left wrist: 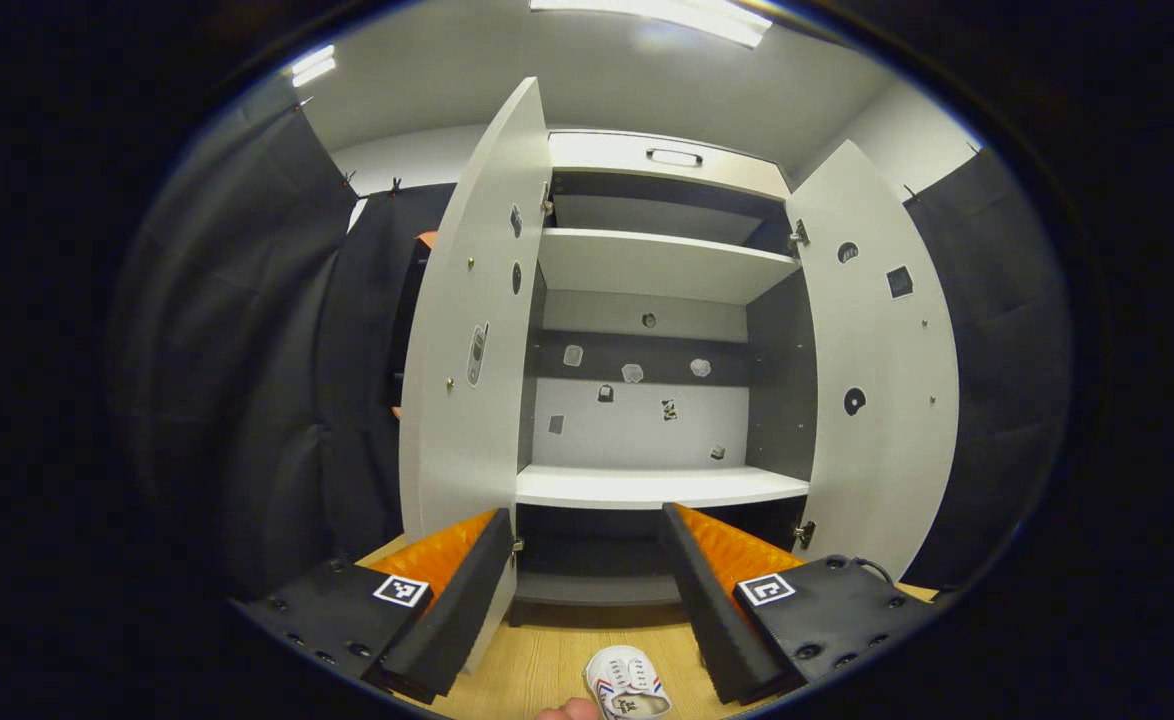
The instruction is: Grab one shoe with the right hand and put it into the shoe cabinet, grab the other shoe with the left hand and put it into the shoe cabinet; then close the right door with the right hand and the left door with the left hand.
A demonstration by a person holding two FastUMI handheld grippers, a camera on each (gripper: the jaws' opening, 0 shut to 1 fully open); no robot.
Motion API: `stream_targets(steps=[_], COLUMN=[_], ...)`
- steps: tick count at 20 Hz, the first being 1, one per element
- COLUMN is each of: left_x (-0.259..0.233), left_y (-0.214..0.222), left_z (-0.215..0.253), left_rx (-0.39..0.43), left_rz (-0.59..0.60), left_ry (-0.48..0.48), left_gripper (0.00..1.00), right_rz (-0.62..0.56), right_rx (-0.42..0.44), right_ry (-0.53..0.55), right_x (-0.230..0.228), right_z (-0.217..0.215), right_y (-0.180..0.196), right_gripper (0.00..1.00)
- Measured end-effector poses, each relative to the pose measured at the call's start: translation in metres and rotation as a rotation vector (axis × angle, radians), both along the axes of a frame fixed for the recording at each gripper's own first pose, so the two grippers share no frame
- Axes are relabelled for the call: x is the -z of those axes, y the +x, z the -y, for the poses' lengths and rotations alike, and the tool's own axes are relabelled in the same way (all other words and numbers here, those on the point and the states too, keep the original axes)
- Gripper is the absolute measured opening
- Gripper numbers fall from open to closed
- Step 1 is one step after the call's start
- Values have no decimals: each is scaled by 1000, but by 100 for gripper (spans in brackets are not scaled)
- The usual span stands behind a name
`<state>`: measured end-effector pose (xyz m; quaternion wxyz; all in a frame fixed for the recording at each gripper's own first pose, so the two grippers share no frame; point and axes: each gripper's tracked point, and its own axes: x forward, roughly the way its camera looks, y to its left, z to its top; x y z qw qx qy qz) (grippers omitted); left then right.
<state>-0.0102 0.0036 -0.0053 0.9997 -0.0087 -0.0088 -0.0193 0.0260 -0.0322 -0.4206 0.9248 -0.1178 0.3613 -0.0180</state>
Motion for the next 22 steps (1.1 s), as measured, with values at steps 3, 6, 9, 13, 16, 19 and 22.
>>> stream_targets(steps=[3,6,9,13,16,19,22], left_x=[-2,-6,-10,-8,-7,-7,-4], left_y=[0,0,1,1,-2,-2,0], left_z=[3,5,7,5,1,-6,-6], left_rx=[10,21,31,38,44,35,42], left_rz=[6,22,38,35,35,34,19], left_ry=[-3,-8,-11,-16,-18,-10,-24], left_gripper=[96,96,96,96,96,96,96], right_rz=[67,143,259,392,453,515,540], right_rx=[28,56,49,33,13,20,53], right_ry=[28,49,38,67,83,31,-12], right_x=[-40,-106,-189,-297,-355,-396,-414], right_z=[-4,-12,-27,-51,-69,-79,-74], right_y=[1,3,14,57,100,171,247], right_gripper=[1,2,1,1,1,1,1])
